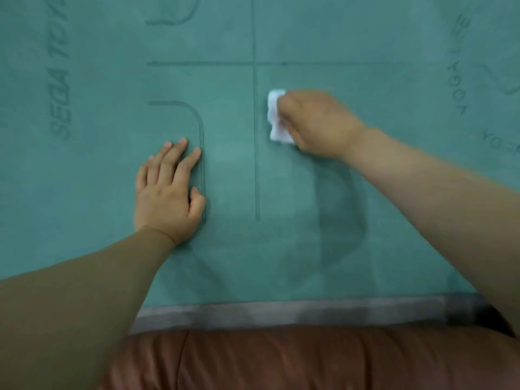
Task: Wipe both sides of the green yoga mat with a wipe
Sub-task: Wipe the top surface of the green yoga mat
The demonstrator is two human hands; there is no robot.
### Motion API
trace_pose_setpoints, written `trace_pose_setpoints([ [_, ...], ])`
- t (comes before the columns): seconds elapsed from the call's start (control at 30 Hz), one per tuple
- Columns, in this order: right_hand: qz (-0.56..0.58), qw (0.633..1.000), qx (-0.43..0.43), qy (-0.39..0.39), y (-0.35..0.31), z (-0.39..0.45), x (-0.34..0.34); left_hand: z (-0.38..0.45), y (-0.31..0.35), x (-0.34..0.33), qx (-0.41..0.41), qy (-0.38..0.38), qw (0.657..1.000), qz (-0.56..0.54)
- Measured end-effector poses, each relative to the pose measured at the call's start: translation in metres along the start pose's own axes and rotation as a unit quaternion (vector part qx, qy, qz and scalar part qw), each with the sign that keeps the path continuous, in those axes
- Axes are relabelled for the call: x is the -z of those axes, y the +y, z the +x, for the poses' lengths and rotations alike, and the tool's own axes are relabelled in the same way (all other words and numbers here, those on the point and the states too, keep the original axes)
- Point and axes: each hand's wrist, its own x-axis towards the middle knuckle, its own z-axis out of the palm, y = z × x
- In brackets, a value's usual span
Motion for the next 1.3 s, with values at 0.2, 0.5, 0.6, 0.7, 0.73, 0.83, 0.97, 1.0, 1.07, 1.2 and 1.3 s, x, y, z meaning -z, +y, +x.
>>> trace_pose_setpoints([
  [0.2,0.003,0.96,-0.195,0.201,-0.026,0.024,-0.023,0.002,0.0,0.001,0.001,-0.009,1.0,0.008],
  [0.5,-0.033,0.923,0.361,-0.132,-0.068,-0.054,-0.041,0.003,0.0,0.002,-0.004,-0.012,1.0,0.015],
  [0.6,-0.098,0.991,0.085,-0.011,-0.004,0.068,0.008,0.004,-0.001,0.001,-0.006,-0.012,1.0,0.02],
  [0.7,-0.102,0.956,-0.261,0.087,0.029,0.098,0.028,0.004,0.0,0.002,-0.006,-0.016,1.0,0.019],
  [0.73,-0.074,0.962,-0.231,0.126,0.019,0.082,0.013,0.004,-0.001,0.002,-0.007,-0.016,1.0,0.017],
  [0.83,0.016,0.997,0.07,0.028,-0.061,-0.03,-0.038,0.004,-0.001,0.002,-0.006,-0.021,1.0,0.012],
  [0.97,0.005,0.901,0.35,-0.257,-0.094,-0.133,-0.049,0.004,0.0,0.003,-0.004,-0.024,1.0,0.011],
  [1.0,0.034,0.891,0.378,-0.251,-0.077,-0.116,-0.047,0.004,-0.001,0.003,-0.005,-0.023,1.0,0.009],
  [1.07,0.01,0.912,0.368,-0.179,-0.033,-0.047,-0.029,0.004,-0.001,0.002,-0.006,-0.021,1.0,0.007],
  [1.2,-0.129,0.983,-0.122,0.044,0.044,0.077,0.032,0.003,0.0,0.002,-0.004,-0.017,1.0,0.01],
  [1.3,-0.072,0.969,-0.192,0.137,0.015,0.038,0.001,0.004,0.0,0.003,-0.005,-0.018,1.0,0.008],
])
